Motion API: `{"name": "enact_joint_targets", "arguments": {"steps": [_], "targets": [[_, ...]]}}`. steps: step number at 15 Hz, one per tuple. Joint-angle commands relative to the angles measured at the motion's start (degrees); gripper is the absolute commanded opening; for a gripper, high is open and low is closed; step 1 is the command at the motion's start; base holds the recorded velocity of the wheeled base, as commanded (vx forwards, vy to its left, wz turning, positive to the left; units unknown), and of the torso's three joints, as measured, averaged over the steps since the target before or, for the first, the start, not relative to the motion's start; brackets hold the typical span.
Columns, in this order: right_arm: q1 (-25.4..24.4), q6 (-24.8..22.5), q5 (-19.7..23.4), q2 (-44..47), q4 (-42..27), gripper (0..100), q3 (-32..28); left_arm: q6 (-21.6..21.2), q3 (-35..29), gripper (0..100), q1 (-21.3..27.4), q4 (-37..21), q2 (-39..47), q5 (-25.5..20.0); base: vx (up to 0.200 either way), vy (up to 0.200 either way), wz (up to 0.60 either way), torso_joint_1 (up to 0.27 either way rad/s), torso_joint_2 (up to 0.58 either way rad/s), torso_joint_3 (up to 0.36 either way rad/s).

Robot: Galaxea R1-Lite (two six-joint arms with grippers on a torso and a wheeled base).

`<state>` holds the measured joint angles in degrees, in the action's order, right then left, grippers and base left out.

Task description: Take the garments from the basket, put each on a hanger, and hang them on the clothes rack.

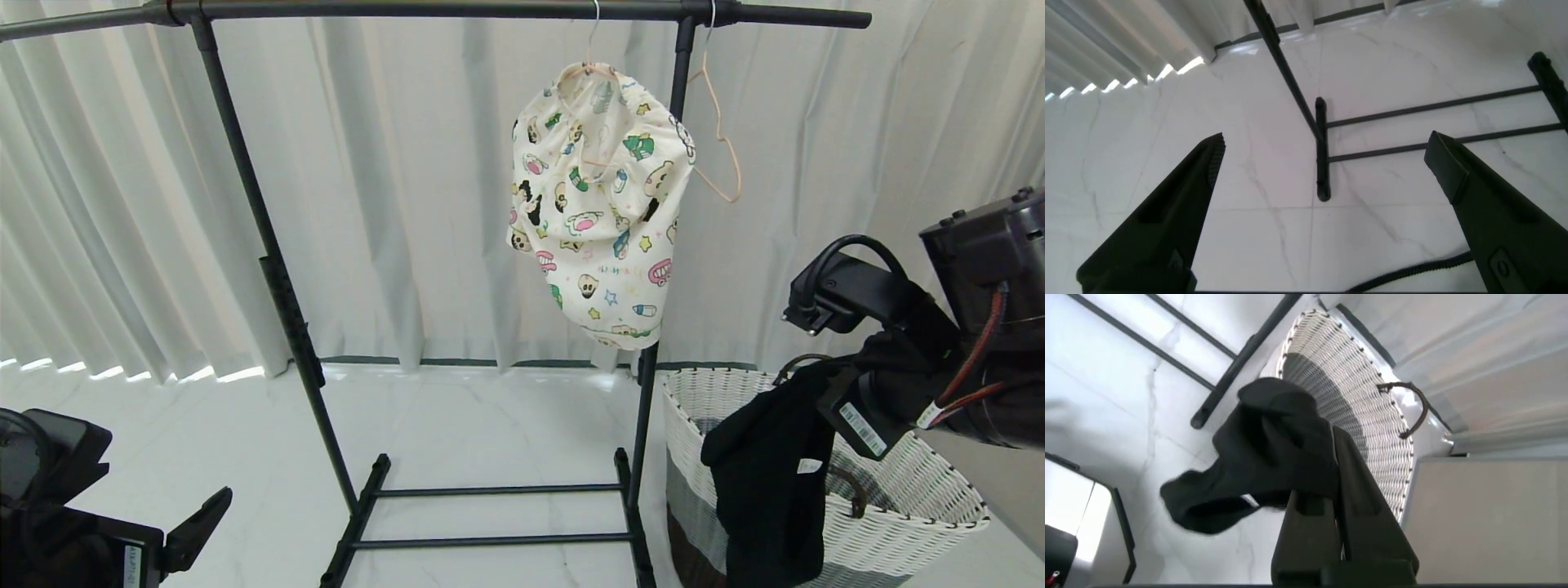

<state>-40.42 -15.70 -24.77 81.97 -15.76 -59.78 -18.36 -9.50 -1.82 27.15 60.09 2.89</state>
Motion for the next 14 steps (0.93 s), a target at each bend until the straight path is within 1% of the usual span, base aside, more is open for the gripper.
{"name": "enact_joint_targets", "arguments": {"steps": [1, 10, 14], "targets": [[-0.01, -0.03, -0.01, 0.12, 0.03, 0, 0.02, -0.01, 0.0, 100, 0.06, 0.01, 0.21, -0.08, 0.0, 0.0, 0.0, 0.0, 0.0, 0.0], [-0.36, -0.03, -0.01, 0.3, 0.03, 0, 0.19, -0.1, -0.35, 100, 0.06, 0.01, 0.47, -0.16, 0.0, 0.0, 0.0, 0.0, 0.0, 0.0], [-0.36, -0.03, -0.01, 0.3, 0.12, 0, 0.1, -0.1, -0.7, 100, 0.06, 0.01, 0.38, -0.16, 0.0, 0.2, 0.0, 0.004, 0.0, 0.004]]}}
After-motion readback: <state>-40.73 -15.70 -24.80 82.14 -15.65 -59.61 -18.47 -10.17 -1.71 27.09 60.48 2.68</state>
